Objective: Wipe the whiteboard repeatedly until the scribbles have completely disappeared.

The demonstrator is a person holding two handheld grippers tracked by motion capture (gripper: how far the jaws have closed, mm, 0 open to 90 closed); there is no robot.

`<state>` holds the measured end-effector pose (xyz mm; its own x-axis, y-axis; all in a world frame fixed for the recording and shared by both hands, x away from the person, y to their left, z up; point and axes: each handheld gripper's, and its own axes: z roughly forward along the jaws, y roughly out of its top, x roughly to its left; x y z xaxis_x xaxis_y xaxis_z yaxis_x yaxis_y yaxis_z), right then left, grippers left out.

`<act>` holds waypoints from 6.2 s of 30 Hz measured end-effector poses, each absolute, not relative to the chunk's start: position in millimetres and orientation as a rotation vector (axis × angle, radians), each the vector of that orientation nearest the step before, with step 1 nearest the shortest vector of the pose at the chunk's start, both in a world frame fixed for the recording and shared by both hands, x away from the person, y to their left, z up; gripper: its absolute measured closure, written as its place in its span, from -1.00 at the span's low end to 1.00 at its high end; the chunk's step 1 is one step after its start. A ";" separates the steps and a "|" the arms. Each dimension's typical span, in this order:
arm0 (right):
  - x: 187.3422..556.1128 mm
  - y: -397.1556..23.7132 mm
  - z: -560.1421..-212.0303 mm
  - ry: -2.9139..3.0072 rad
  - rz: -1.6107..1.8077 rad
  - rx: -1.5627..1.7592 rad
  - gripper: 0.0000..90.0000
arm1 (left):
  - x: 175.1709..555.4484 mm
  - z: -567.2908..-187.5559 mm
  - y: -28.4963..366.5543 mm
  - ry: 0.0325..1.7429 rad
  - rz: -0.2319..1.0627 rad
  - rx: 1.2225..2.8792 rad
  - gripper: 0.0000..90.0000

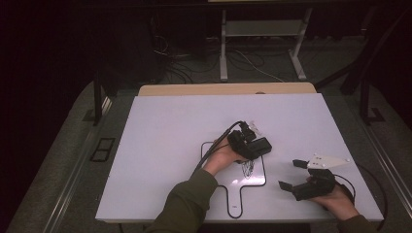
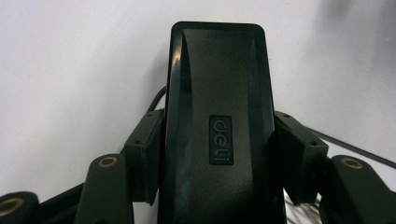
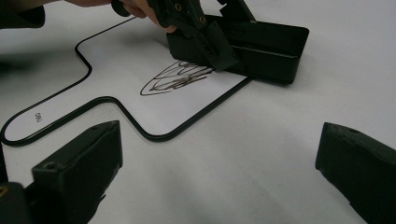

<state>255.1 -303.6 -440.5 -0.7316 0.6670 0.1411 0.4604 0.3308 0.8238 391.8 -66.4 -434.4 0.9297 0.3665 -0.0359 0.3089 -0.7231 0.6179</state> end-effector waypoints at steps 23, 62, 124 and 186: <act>255.3 -302.0 -440.9 2.376 1.347 1.024 -1.00 | 383.0 -432.3 -41.1 0.476 0.130 2.463 -0.14; 255.8 -302.8 -440.7 2.371 1.348 1.024 -1.00 | 338.1 -433.4 -48.9 0.361 0.041 2.459 -0.14; 256.1 -307.8 -438.8 2.349 1.374 1.048 -1.00 | 398.8 -428.0 -67.5 0.432 0.229 2.536 -0.14; 256.6 -307.9 -439.5 2.353 1.363 1.056 -1.00 | 326.8 -433.3 -44.9 0.374 0.094 2.464 -0.14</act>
<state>256.6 -307.9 -439.5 -0.7163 0.6805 0.1544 0.4726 0.3103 0.8249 326.8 -44.9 -433.3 0.9571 0.2887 -0.0237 0.2434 -0.7571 0.6063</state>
